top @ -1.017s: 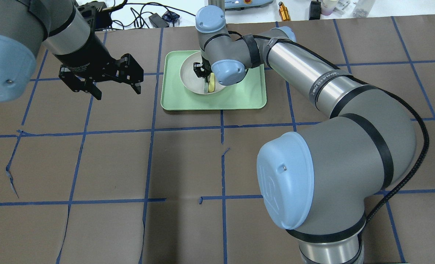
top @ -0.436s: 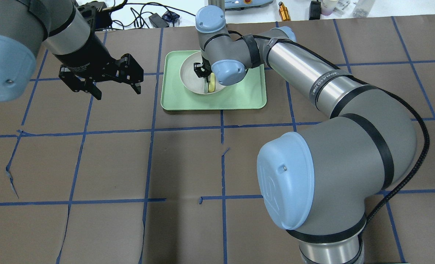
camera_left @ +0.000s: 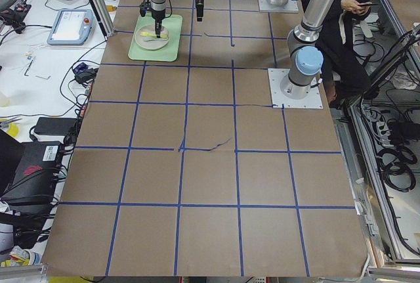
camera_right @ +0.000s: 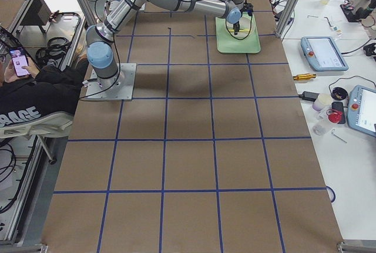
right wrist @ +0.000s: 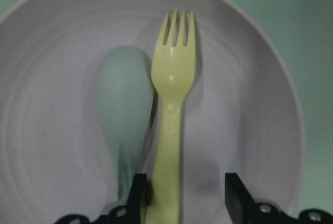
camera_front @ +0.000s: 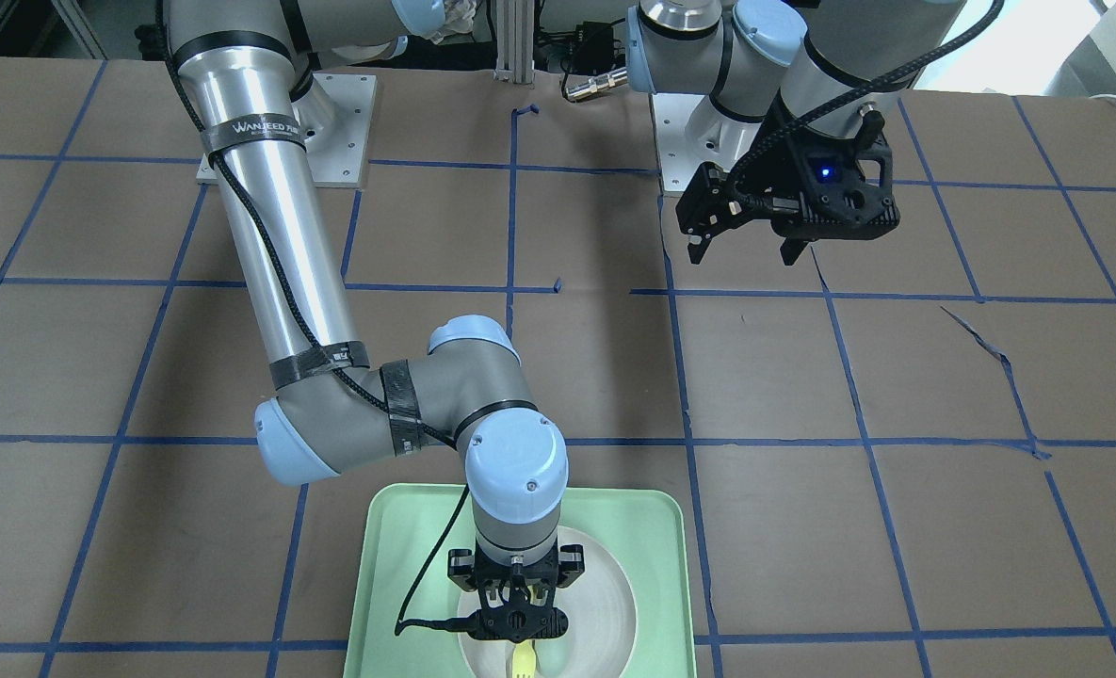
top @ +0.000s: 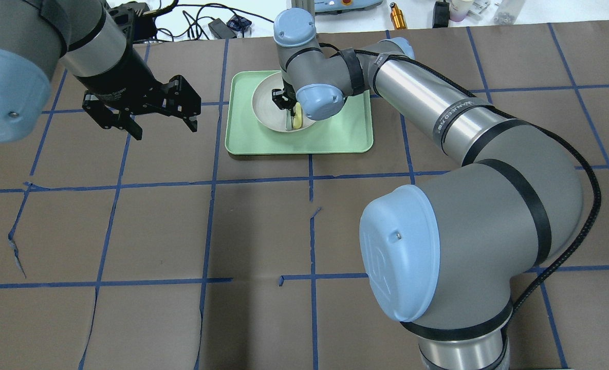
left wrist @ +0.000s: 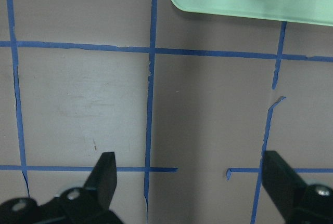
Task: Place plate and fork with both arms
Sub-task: 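Lift the yellow fork and lower it onto the tray beside the plate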
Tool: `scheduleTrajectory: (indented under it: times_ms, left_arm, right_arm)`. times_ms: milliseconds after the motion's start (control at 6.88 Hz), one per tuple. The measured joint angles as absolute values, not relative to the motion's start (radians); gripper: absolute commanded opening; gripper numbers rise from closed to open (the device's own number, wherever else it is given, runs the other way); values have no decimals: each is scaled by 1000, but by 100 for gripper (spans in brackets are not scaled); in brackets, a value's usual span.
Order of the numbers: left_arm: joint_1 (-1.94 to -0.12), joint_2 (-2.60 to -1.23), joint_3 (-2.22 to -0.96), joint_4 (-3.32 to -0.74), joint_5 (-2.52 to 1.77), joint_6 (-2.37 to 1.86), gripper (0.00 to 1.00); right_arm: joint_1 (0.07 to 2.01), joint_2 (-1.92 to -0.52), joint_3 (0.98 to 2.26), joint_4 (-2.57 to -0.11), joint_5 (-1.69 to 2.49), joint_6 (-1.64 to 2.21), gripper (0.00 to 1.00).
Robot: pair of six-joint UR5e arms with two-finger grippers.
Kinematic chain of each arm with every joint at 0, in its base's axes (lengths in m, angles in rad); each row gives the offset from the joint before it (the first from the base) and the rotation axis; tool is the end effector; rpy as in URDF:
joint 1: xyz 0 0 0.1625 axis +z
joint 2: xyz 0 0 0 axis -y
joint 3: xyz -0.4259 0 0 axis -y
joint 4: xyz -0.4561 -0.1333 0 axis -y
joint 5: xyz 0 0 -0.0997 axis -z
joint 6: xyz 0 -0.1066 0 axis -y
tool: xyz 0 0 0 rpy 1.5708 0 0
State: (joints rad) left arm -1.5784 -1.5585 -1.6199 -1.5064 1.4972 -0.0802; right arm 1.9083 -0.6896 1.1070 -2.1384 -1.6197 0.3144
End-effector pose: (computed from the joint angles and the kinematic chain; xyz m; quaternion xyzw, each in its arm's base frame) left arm -0.1453 -0.5521 0.4681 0.0358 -0.9986 0.0122 0.0374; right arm 0.4056 -0.7691 0.1582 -0.0097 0.9968 -0.0789 0.0009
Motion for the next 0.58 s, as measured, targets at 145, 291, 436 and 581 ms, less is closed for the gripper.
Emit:
scheduleTrajectory:
  times_ms: [145, 291, 436, 581]
  left_arm:
    - [-1578, -1559, -1620, -1506, 1497, -81, 98]
    - [-1578, -1559, -1620, -1506, 1497, -81, 98]
    - [-1578, -1559, -1620, -1506, 1497, -80, 98]
    - [-1578, -1559, -1620, -1506, 1497, -80, 98]
  right_arm:
    - [1908, -690, 1107, -2138, -1620, 314, 41]
    - [1908, -690, 1110, -2138, -1620, 316, 34]
    - [1908, -692, 1122, -2143, -1618, 317, 22]
    - [1908, -696, 1135, -2151, -1616, 318, 14]
